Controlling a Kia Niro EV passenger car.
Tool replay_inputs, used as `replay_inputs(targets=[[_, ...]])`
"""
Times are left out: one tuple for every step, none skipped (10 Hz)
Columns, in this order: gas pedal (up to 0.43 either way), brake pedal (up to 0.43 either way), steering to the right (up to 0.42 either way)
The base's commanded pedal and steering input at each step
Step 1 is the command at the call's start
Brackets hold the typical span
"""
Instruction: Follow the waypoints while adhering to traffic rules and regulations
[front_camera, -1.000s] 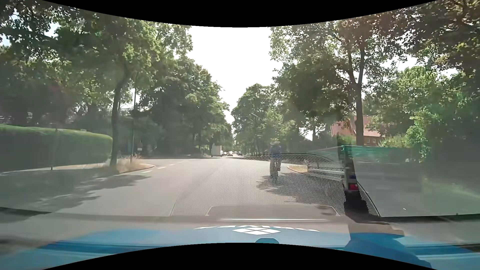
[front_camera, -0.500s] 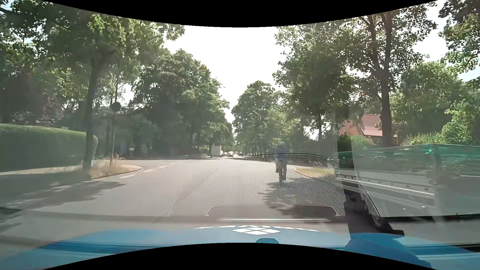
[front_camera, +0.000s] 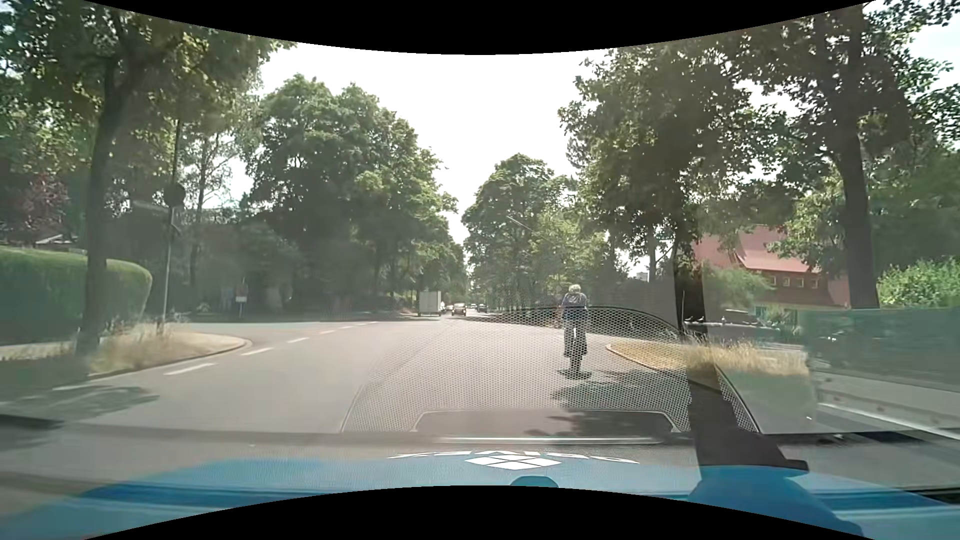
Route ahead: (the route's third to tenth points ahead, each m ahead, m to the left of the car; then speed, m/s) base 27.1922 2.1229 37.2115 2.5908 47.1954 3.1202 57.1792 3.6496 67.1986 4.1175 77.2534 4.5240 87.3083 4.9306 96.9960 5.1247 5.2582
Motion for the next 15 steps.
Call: replay_inputs(targets=[[0.157, 0.000, -0.002], [0.157, 0.000, -0.002], [0.157, 0.000, -0.003], [0.157, 0.000, -0.003], [0.157, 0.000, -0.003], [0.157, 0.000, -0.003], [0.157, 0.000, -0.003], [0.157, 0.000, -0.003], [0.169, 0.000, -0.003], [0.189, 0.000, -0.004], [0.209, 0.000, -0.007], [0.228, 0.000, -0.011], [0.240, 0.000, -0.020], [0.248, 0.000, -0.025], [0.260, 0.000, -0.030]])
